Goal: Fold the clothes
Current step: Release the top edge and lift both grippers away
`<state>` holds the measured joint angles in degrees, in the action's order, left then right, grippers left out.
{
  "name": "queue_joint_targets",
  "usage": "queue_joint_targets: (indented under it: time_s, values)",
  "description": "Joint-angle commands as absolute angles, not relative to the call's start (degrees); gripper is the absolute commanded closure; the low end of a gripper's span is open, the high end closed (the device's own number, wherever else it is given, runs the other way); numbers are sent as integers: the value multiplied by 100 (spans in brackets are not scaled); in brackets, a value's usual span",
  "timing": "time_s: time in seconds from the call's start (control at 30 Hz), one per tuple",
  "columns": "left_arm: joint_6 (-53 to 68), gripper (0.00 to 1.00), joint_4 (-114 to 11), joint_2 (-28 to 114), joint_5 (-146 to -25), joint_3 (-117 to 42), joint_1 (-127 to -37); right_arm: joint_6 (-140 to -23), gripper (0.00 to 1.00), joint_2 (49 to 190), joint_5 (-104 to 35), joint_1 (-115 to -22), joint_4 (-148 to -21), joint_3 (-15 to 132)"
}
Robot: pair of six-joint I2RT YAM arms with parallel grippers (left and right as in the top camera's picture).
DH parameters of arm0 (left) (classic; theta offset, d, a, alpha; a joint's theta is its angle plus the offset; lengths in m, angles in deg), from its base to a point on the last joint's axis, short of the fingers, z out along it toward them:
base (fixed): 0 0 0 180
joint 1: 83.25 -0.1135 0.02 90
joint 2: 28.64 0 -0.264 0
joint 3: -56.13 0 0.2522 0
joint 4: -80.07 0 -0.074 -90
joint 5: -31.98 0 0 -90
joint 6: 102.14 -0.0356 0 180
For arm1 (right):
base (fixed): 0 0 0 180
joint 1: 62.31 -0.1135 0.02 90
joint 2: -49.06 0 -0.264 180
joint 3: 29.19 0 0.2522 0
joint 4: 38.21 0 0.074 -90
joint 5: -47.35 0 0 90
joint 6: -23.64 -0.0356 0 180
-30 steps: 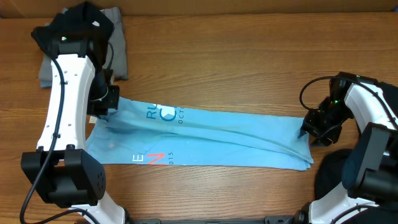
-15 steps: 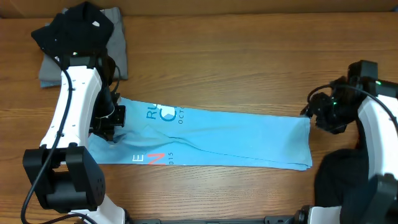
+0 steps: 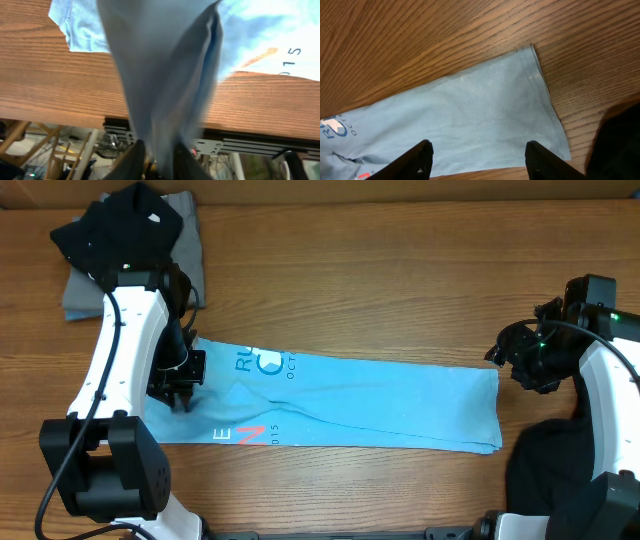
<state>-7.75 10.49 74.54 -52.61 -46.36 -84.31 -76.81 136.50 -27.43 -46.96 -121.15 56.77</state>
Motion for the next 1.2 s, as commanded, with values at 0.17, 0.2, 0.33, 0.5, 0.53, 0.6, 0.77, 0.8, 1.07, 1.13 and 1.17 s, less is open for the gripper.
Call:
queue_joint_targets:
  time_s: [0.17, 0.2, 0.33, 0.5, 0.53, 0.6, 0.77, 0.8, 1.07, 1.13, 1.17]
  values:
    - [-740, 66, 1047, 7281, -5077, -4815, -8446, -7679, 37, 13613, -2688, -4681, -12035, 5771]
    - [-730, 67, 1044, 7281, -5005, -4907, -8481, -7677, 37, 13613, -2688, -4681, -12032, 5771]
    - [-721, 65, 795, 7281, -4994, -5256, -8623, -7677, 37, 13613, -2688, -4681, -12037, 5771]
    - [-557, 58, -79, 7297, -5014, -5223, -8713, -7629, 37, 13613, -2684, -4681, -12056, 5771]
    - [-502, 57, -151, 7297, -5016, -5184, -8748, -7629, 37, 13613, -2686, -4681, -12074, 5771]
    - [-380, 59, -289, 7297, -5027, -5057, -8857, -7629, 37, 13613, -2684, -4681, -12131, 5771]
    - [-314, 87, -66, 7286, -5060, -4782, -9273, -7526, 38, 13606, -2572, -4681, -12236, 5771]
    - [-336, 88, 4, 7266, -5064, -4782, -9347, -7526, 38, 13604, -2524, -4681, -12236, 5771]
    - [-528, 80, 83, 6151, -5604, -4775, -9795, -7522, 38, 13265, -1997, -4681, -12164, 5771]
    - [-528, 74, 83, 5856, -5609, -4751, -9832, -7526, 37, 13095, -1980, -4681, -12105, 5771]
    - [-517, 70, 59, 5719, -5622, -4701, -9834, -7528, 37, 13018, -1982, -4681, -12067, 5771]
